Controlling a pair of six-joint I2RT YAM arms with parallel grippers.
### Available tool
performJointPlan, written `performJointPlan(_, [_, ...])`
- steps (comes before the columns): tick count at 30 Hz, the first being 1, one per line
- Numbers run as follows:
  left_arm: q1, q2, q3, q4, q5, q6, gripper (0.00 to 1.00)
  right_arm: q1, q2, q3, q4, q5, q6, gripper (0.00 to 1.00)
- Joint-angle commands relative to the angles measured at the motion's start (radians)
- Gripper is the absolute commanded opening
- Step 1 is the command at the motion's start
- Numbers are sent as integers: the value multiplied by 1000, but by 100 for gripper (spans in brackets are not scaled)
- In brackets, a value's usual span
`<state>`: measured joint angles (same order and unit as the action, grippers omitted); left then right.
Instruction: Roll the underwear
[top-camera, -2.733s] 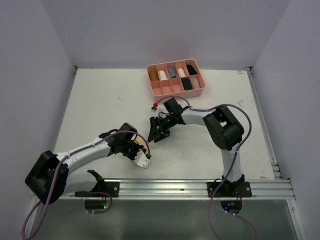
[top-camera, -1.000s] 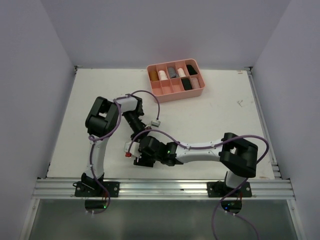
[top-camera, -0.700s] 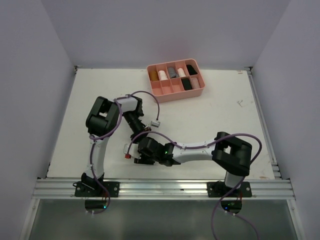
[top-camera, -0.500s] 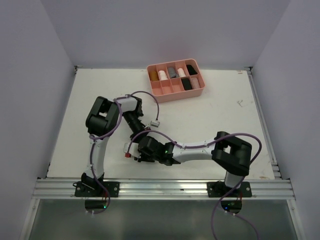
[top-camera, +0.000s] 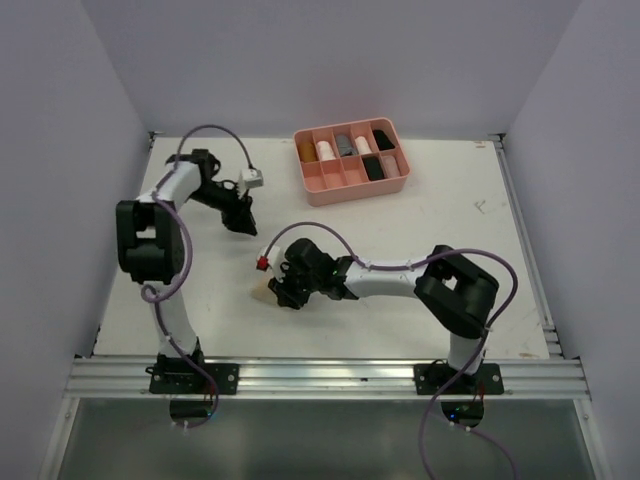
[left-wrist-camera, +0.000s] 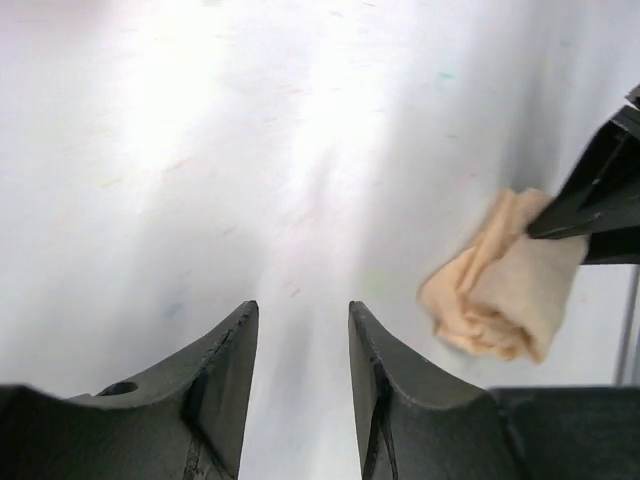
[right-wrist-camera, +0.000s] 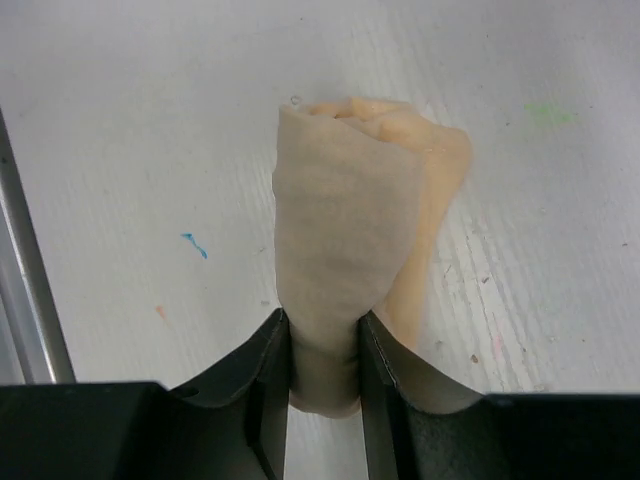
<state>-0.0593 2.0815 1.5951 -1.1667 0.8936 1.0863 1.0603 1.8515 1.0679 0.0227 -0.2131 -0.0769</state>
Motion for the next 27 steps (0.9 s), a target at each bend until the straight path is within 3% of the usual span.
performJointPlan(1, [111, -181, -58, 205, 61, -83, 45, -31, 95, -2, -144, -182, 163, 0])
performJointPlan(5, [157, -360, -220, 222, 25, 45, 50, -65, 159, 39, -139, -261, 232, 0])
performJointPlan(11, [151, -755, -585, 223, -47, 418, 56, -112, 222, 61, -110, -379, 319, 0])
performJointPlan(17, [107, -955, -823, 161, -108, 792, 60, -154, 264, 66, -95, -427, 361, 0])
performJointPlan(19, [76, -978, -872, 176, -117, 816, 62, -163, 276, 64, -89, -440, 371, 0])
performJointPlan(27, [-215, -1078, -1040, 502, -215, 580, 64, -184, 296, 47, -43, -465, 419, 0])
